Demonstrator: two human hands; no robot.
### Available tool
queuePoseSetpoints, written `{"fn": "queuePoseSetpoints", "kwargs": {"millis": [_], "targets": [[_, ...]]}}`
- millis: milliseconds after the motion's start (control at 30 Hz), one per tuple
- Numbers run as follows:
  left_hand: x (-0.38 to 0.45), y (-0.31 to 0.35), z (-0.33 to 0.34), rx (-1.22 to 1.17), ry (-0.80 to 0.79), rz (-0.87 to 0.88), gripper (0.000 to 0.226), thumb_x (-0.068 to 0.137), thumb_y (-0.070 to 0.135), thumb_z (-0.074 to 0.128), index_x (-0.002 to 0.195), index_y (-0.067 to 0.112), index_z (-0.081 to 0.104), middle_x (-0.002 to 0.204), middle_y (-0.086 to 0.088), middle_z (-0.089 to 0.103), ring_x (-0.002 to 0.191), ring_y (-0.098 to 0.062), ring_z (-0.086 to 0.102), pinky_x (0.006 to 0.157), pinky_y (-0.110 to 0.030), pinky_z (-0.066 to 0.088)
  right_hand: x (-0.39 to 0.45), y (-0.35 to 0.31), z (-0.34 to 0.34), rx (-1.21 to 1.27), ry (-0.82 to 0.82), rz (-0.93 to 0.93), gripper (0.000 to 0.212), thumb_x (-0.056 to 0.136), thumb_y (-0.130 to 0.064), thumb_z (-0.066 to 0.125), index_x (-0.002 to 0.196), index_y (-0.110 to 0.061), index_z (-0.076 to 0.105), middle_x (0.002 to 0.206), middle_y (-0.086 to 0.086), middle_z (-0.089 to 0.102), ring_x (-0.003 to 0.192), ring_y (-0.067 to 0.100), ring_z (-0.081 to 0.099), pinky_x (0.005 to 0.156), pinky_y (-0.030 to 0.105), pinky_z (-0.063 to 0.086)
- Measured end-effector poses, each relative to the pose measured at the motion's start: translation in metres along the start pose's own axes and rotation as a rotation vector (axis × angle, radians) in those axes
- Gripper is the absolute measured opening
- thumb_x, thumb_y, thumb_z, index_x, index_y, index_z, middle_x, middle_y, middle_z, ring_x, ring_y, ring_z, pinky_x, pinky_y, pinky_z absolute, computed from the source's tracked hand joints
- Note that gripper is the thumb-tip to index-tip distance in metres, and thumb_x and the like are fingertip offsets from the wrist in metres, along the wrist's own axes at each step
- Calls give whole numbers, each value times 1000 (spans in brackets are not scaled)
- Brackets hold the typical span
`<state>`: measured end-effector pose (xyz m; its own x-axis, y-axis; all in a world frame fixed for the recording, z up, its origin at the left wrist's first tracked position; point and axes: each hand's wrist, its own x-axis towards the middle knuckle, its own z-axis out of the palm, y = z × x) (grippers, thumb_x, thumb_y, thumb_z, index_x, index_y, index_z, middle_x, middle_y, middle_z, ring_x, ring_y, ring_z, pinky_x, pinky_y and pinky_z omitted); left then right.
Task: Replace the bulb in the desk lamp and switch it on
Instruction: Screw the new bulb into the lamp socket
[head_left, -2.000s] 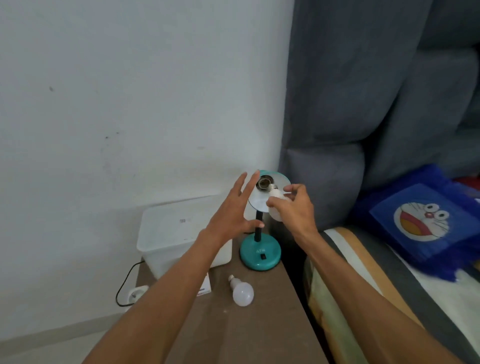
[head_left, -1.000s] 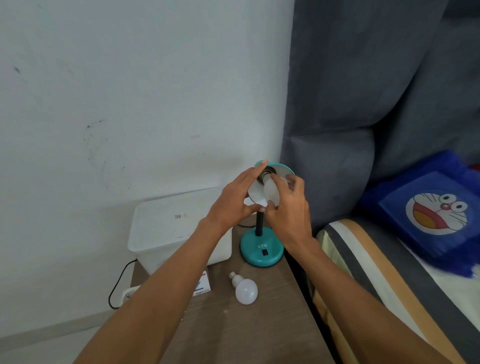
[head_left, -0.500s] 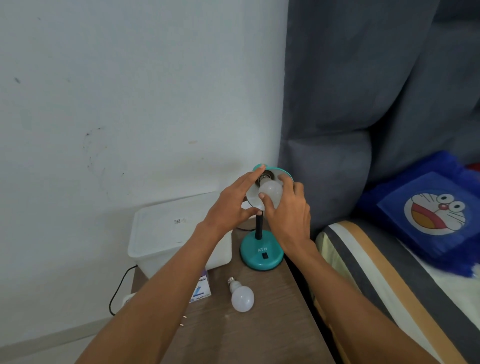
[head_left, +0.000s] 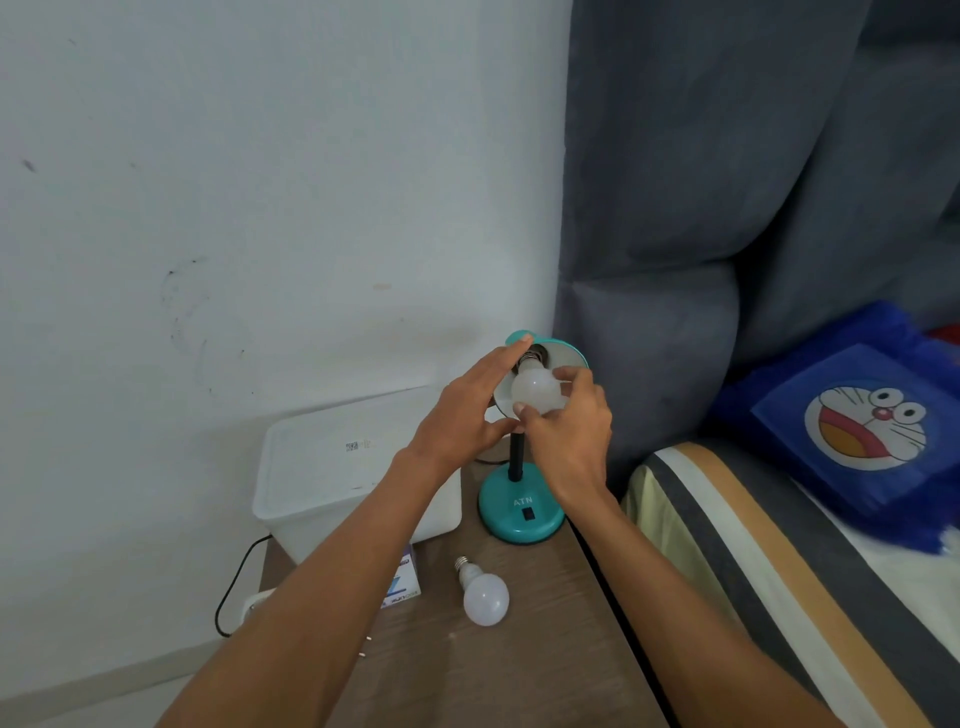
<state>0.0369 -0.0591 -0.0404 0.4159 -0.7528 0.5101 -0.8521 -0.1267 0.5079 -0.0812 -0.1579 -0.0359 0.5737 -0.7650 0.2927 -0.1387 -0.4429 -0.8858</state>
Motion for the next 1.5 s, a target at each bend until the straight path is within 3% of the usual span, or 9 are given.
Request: {"fn": "queuePoseSetpoints", "kwargs": {"millis": [233,533,633,767,933,1133,1267,1333,1500], "targets": [[-4,-4,-3,7,14,-16,99,82,15,86,160,31,26,158,4,43,132,7,38,100,-3,41,6,-14,-2,-162,90,51,42,96,-56,49,120,-22,48,98,6,65,81,20,62,63,28,48],[-3,-2,0,-13,12,-21,99,83,16,86,160,31,27,158,4,44,136,-9,47,101,-7,44,0,-10,0,-185,87,-166,29,99,-34,56,126,-25,56,120,6,47,90,23,61,73,29,48],[-4,-1,-3,-41,21,-23,95,84,15,85,160,27,30,159,5,43,138,-9,47,103,-14,49,-2,-5,-1,-185,35,-157,47,88,-33,71,130,-24,52,125,5,46,92,21,58,76,26,49],[-4,-1,-2,-55,17,-42,96,83,15,85,160,30,29,159,7,41,136,0,43,104,-11,45,-1,-4,-4,-247,28,-69,54,83,-38,75,126,-23,46,122,10,59,100,33,64,80,41,53],[-2,-1,-1,-41,19,-48,98,83,16,85,160,33,27,160,7,41,134,6,40,103,-6,42,3,-6,-6,-204,11,14,50,87,-43,69,125,-22,45,110,11,69,99,31,65,74,32,44],[-2,-3,5,-15,16,-8,96,83,15,85,160,27,30,159,4,42,139,-7,45,106,-15,47,10,-7,-6,-60,63,39,21,101,-26,54,122,-21,53,100,6,70,87,18,67,55,8,39],[-3,-3,7,5,40,-21,93,85,17,84,160,28,29,159,2,44,135,2,42,105,-10,43,9,-9,4,-18,26,15,30,104,-31,48,126,-16,62,116,8,69,101,19,68,68,11,49],[-3,-3,6,4,44,-33,94,85,16,84,160,29,28,158,1,44,133,5,40,104,-7,41,10,-8,4,11,-2,13,33,102,-37,49,124,-17,63,113,7,70,94,15,68,61,4,46],[-2,-1,3,-13,39,-47,95,86,15,82,159,35,25,159,3,44,131,4,42,101,-3,40,14,-8,-1,131,-158,71,54,78,-46,80,121,-22,58,102,-2,66,83,6,66,70,21,58]]}}
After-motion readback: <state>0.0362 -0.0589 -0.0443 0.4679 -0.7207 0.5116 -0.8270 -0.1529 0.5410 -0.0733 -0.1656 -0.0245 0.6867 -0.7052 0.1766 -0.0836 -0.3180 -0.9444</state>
